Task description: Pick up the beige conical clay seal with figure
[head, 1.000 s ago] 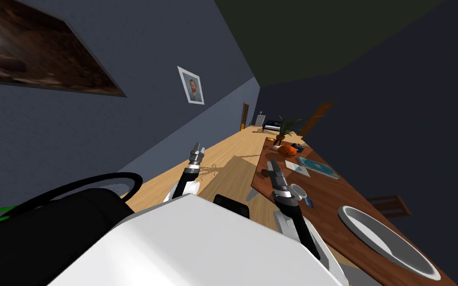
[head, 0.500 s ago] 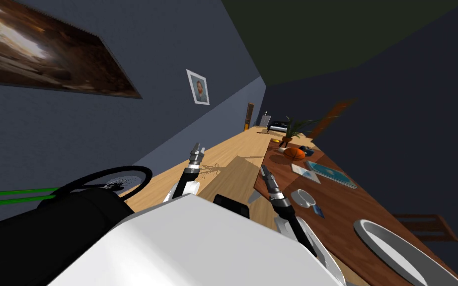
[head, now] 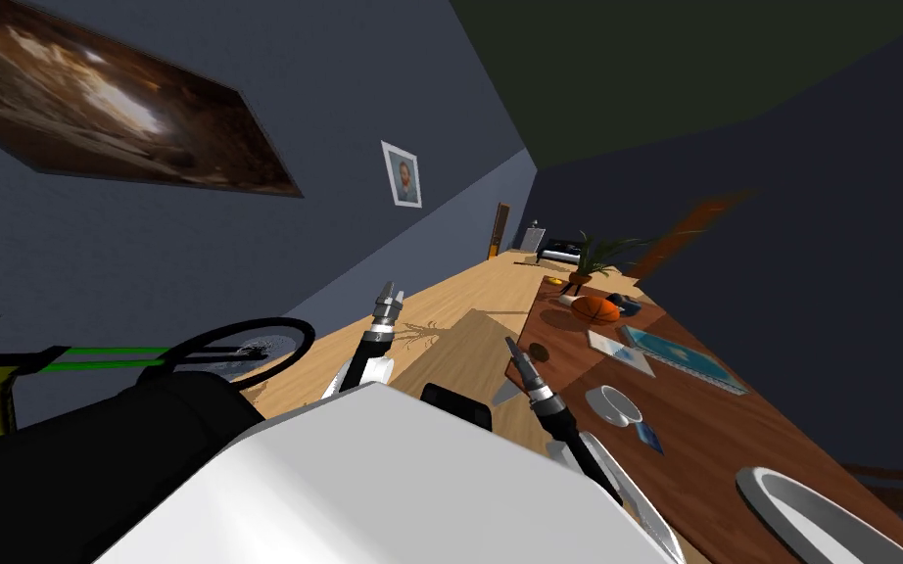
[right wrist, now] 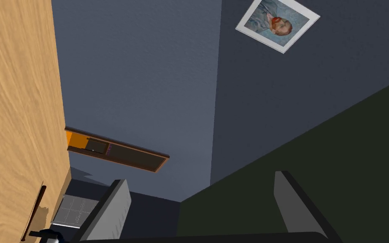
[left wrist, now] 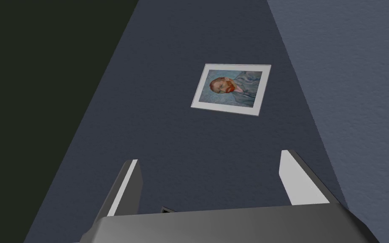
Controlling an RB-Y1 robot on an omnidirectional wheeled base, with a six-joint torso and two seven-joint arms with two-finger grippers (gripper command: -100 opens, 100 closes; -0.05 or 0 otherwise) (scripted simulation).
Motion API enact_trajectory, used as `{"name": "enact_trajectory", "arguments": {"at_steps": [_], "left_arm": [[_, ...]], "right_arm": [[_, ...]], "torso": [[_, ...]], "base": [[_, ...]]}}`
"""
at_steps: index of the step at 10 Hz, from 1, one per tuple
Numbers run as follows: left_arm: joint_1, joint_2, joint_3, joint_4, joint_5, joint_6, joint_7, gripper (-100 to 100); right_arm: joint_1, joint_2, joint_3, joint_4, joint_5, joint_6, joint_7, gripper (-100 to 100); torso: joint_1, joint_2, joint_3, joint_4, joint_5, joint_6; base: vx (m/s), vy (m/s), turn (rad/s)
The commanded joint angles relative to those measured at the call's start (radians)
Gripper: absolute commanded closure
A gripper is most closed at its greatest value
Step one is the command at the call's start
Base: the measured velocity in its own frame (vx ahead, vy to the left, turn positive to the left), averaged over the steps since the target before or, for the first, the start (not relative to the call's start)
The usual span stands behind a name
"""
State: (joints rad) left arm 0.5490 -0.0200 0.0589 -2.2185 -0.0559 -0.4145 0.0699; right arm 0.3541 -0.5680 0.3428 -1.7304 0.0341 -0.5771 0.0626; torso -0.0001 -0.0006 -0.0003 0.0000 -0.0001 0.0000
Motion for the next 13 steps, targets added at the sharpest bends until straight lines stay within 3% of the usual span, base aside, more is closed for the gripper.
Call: {"name": "enact_trajectory", "arguments": {"at_steps": [1,2,3,4,5,6,7,8,9,10,11,12,13], "left_arm": [[0.0,0.0,0.0,0.0,0.0,0.0,0.0,0],[0.0,0.0,0.0,0.0,0.0,0.0,0.0,0],[0.0,0.0,0.0,0.0,0.0,0.0,0.0,0],[0.0,0.0,0.0,0.0,0.0,0.0,0.0,0],[0.0,0.0,0.0,0.0,0.0,0.0,0.0,0],[0.0,0.0,0.0,0.0,0.0,0.0,0.0,0],[0.0,0.0,0.0,0.0,0.0,0.0,0.0,0],[0.0,0.0,0.0,0.0,0.0,0.0,0.0,0],[0.0,0.0,0.0,0.0,0.0,0.0,0.0,0],[0.0,0.0,0.0,0.0,0.0,0.0,0.0,0],[0.0,0.0,0.0,0.0,0.0,0.0,0.0,0],[0.0,0.0,0.0,0.0,0.0,0.0,0.0,0],[0.0,0.0,0.0,0.0,0.0,0.0,0.0,0]], "right_arm": [[-0.006,-0.034,0.013,0.036,-0.001,0.003,-0.013,-100],[-0.018,-0.071,0.049,0.073,0.007,0.005,-0.025,-100],[-0.018,-0.08,0.049,0.089,0.007,0.005,-0.025,-100],[-0.03,-0.118,0.085,0.13,0.014,0.006,-0.037,-100],[-0.03,-0.127,0.085,0.142,0.014,0.006,-0.037,-100],[-0.043,-0.166,0.122,0.171,0.022,0.008,-0.049,-100],[-0.043,-0.174,0.122,0.195,0.022,0.008,-0.049,-100],[-0.056,-0.217,0.157,0.233,0.031,0.009,-0.062,-100],[-0.056,-0.22,0.157,0.247,0.031,0.009,-0.062,-100],[-0.068,-0.264,0.193,0.278,0.039,0.009,-0.075,-100],[-0.068,-0.266,0.193,0.299,0.039,0.009,-0.075,-100],[-0.081,-0.294,0.227,0.348,0.048,0.01,-0.088,-100],[-0.081,-0.311,0.227,0.348,0.048,0.01,-0.088,-100]], "torso": [[0.0,0.0,0.0,0.0,0.0,0.0],[0.0,0.0,0.0,0.0,0.0,0.001],[0.0,0.0,0.0,0.0,0.0,0.0],[0.0,0.0,0.0,0.0,0.0,0.001],[0.0,0.0,0.0,0.0,0.0,0.0],[0.0,0.0,0.0,0.0,0.0,0.001],[0.0,0.0,0.0,0.0,0.0,0.0],[0.0,0.0,0.0,0.0,0.0,0.001],[0.0,-0.001,0.0,0.0,0.0,0.0],[0.0,0.0,0.0,0.0,0.0,0.001],[0.0,-0.001,0.0,0.0,0.0,0.0],[0.0,0.0,0.0,0.0,0.0,0.001],[0.0,-0.001,0.0,0.0,0.0,0.001]], "base": [[0.001,0.003,0.085],[0.003,0.008,0.149],[0.002,0.004,0.093],[0.002,0.007,0.148],[0.004,0.004,0.094],[0.004,0.009,0.172],[0.005,0.006,0.092],[0.008,0.009,0.164],[0.007,0.004,0.092],[0.007,0.01,0.167],[0.007,0.006,0.084],[0.01,0.012,0.134],[0.009,0.008,0.1]]}}
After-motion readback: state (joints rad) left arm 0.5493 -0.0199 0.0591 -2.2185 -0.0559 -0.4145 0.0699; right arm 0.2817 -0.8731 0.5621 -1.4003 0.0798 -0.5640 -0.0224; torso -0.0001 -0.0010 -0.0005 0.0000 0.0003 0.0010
